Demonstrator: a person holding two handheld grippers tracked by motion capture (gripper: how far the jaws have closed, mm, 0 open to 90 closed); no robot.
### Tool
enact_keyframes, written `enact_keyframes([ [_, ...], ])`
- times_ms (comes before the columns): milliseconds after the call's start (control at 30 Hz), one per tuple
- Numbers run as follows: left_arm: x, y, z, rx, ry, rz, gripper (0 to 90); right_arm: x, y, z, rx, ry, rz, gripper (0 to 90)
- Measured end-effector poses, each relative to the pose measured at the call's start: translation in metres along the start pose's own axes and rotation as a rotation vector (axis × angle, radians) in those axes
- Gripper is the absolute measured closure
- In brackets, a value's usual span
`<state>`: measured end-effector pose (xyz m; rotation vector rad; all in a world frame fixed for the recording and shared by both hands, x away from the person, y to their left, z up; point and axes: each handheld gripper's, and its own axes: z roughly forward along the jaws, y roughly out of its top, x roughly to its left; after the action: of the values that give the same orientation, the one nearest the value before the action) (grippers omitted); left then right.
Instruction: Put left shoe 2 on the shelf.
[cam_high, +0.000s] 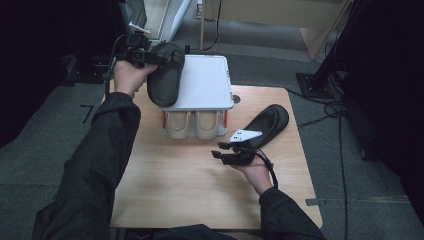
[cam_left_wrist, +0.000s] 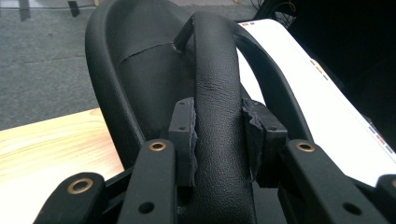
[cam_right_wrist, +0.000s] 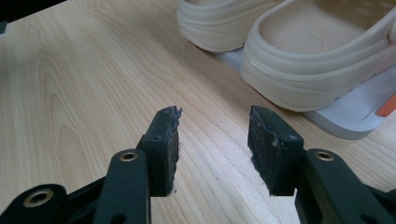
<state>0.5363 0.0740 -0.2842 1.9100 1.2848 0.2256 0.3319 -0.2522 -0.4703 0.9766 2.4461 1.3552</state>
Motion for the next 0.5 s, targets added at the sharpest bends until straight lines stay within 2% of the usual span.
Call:
enact_keyframes([
  [267,-0.015,0.001,0.018,-0.011,-0.022,-0.018,67.2,0.001,-0.003,-0.003,0.000,-0.008,-0.003,53.5],
  [500,-0.020,-0.004,0.031,0.007,-0.041,-0.018,67.2,0.000,-0.004,-0.007,0.002,-0.017,0.005,53.4],
])
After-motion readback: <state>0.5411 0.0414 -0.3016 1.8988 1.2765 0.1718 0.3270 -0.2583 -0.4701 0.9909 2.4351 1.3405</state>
